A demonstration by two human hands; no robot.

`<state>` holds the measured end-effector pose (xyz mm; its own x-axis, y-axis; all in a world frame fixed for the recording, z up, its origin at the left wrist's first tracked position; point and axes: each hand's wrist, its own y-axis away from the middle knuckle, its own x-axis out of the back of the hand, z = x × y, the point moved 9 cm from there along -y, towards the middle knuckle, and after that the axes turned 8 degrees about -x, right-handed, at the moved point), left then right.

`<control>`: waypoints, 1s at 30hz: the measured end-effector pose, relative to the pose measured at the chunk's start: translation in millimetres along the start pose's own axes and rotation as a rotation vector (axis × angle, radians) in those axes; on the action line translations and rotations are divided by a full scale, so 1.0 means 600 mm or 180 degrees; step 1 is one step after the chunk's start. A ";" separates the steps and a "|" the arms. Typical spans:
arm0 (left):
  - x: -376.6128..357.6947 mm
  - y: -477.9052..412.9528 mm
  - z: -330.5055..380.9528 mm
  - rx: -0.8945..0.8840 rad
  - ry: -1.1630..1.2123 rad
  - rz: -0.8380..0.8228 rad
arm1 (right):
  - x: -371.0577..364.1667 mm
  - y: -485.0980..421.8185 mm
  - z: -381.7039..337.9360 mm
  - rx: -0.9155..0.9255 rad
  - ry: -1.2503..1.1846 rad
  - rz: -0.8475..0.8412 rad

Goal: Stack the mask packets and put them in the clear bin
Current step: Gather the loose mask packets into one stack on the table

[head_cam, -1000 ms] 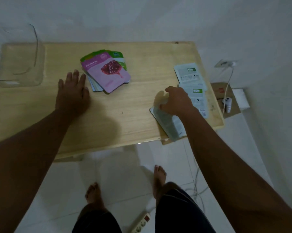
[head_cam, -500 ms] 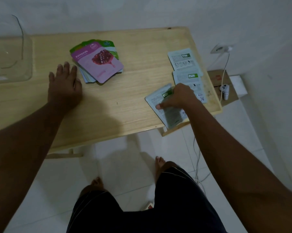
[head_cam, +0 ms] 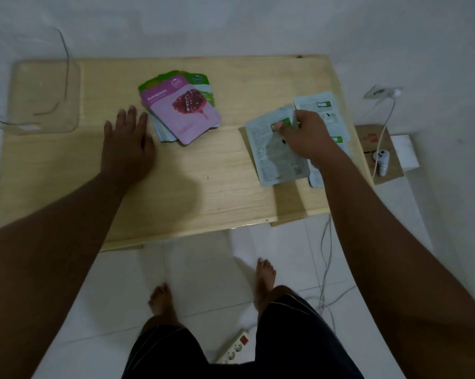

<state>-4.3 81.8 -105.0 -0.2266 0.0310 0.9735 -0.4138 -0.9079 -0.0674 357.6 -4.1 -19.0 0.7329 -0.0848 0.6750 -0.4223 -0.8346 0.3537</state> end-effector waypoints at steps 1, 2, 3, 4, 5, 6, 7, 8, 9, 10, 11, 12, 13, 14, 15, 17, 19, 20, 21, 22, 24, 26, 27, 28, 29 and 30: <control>0.000 0.001 0.000 0.0009 0.0028 -0.0017 | -0.004 -0.007 -0.023 0.0075 -0.0066 0.0010; 0.000 0.001 0.000 0.0026 0.0055 -0.0041 | -0.009 -0.014 -0.046 0.0132 -0.0147 0.0006; -0.001 0.001 0.000 0.0045 0.0076 -0.0058 | -0.016 -0.022 -0.068 0.0167 -0.0249 -0.0015; 0.000 0.002 0.000 0.0066 0.0091 -0.0062 | -0.025 -0.030 -0.089 0.0201 -0.0367 -0.0044; 0.001 0.002 0.000 0.0081 0.0100 -0.0055 | -0.034 -0.037 -0.109 0.0236 -0.0470 -0.0068; 0.001 0.002 0.001 0.0092 0.0109 -0.0050 | -0.045 -0.046 -0.128 0.0267 -0.0551 -0.0085; 0.002 0.003 0.001 0.0101 0.0119 -0.0047 | -0.058 -0.053 -0.147 0.0284 -0.0627 -0.0106; 0.001 0.004 0.000 0.0104 0.0127 -0.0047 | -0.073 -0.060 -0.163 0.0290 -0.0728 -0.0133; 0.002 0.004 -0.001 0.0104 0.0131 -0.0044 | -0.090 -0.068 -0.177 0.0267 -0.0829 -0.0167; 0.001 0.005 -0.001 0.0111 0.0138 -0.0045 | -0.107 -0.077 -0.187 0.0233 -0.0926 -0.0195; 0.001 0.005 -0.002 0.0124 0.0148 -0.0057 | -0.124 -0.084 -0.196 0.0195 -0.0990 -0.0215; 0.001 0.004 -0.002 0.0148 0.0163 -0.0085 | -0.142 -0.093 -0.204 0.0164 -0.1023 -0.0234; 0.000 0.003 -0.002 0.0170 0.0167 -0.0121 | -0.158 -0.099 -0.212 0.0145 -0.1022 -0.0269; -0.001 0.003 -0.002 0.0181 0.0160 -0.0145 | -0.175 -0.105 -0.220 0.0146 -0.0972 -0.0298; -0.001 0.002 -0.003 0.0181 0.0151 -0.0154 | -0.188 -0.109 -0.229 0.0179 -0.0837 -0.0293; 0.000 0.002 -0.005 0.0182 0.0144 -0.0156 | -0.206 -0.116 -0.247 0.0317 -0.0380 -0.0204; 0.000 0.002 -0.008 0.0184 0.0146 -0.0155 | -0.218 -0.119 -0.257 0.0422 0.0007 -0.0136; -0.001 0.002 -0.009 0.0184 0.0145 -0.0161 | -0.222 -0.120 -0.259 0.0444 0.0078 -0.0139; -0.002 0.002 -0.010 0.0185 0.0140 -0.0164 | -0.224 -0.119 -0.259 0.0428 0.0074 -0.0166; -0.002 0.002 -0.011 0.0188 0.0136 -0.0160 | -0.225 -0.120 -0.257 0.0415 0.0011 -0.0196; -0.002 0.002 -0.011 0.0192 0.0134 -0.0138 | -0.216 -0.117 -0.259 0.0365 -0.0151 -0.0250; -0.001 0.002 -0.010 0.0190 0.0154 -0.0110 | -0.188 -0.114 -0.274 0.0438 -0.0200 -0.0157; 0.000 0.002 -0.009 0.0188 0.0167 -0.0103 | -0.168 -0.112 -0.287 0.0540 -0.0157 -0.0058; 0.000 0.002 -0.008 0.0186 0.0175 -0.0098 | -0.150 -0.111 -0.303 0.0674 -0.0079 0.0045; 0.000 0.002 -0.009 0.0183 0.0177 -0.0097 | -0.135 -0.107 -0.318 0.0795 0.0054 0.0126; -0.001 0.003 -0.009 0.0179 0.0175 -0.0091 | -0.126 -0.104 -0.333 0.0910 0.0252 0.0194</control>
<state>-9.7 82.3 -106.7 -0.2641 0.0788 0.9613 -0.3710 -0.9283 -0.0258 221.8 163.2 37.4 0.6621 -0.1061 0.7418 -0.2889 -0.9496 0.1220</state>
